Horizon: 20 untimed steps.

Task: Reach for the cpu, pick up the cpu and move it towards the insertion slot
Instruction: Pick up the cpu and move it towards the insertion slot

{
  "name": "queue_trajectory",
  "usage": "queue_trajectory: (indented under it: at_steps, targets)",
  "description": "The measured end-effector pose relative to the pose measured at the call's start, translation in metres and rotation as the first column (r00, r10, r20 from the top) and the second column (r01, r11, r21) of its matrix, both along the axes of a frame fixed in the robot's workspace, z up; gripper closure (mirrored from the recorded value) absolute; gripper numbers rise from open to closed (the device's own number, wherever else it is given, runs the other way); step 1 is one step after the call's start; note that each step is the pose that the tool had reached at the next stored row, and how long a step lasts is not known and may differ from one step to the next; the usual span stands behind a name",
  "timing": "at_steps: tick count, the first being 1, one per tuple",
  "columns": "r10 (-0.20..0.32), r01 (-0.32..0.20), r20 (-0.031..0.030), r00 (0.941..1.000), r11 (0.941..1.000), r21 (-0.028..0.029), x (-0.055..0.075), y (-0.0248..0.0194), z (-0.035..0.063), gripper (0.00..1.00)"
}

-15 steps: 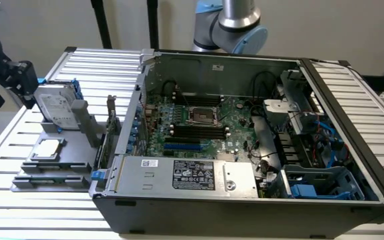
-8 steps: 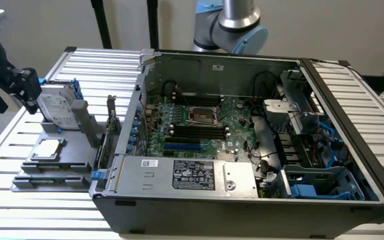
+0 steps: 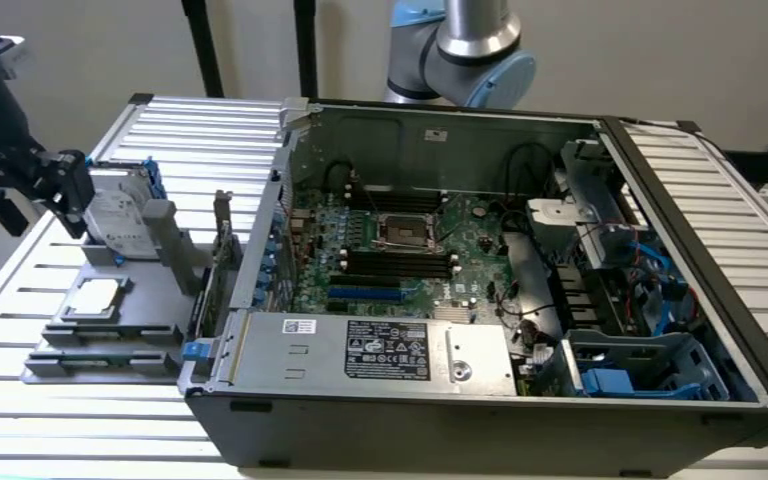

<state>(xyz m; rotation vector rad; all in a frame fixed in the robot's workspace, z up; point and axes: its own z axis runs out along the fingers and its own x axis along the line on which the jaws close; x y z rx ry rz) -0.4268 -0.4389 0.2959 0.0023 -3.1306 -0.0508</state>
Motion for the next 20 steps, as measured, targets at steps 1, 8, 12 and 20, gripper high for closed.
queue_trajectory:
  at_steps: [1,8,12,20]
  targets:
    - [0.000,0.000,0.0000,1.0000,1.0000,-0.0001,0.000,0.0000,-0.0020,0.35]
    - [0.000,0.000,0.0000,1.0000,1.0000,0.0000,0.001,0.0000,-0.0146,0.35]
    - [0.002,-0.002,-0.0001,1.0000,1.0000,-0.0001,0.001,0.0000,-0.0218,0.35]
    - [0.027,-0.027,0.0000,0.9996,0.9996,-0.0001,0.002,0.0000,-0.0364,0.35]
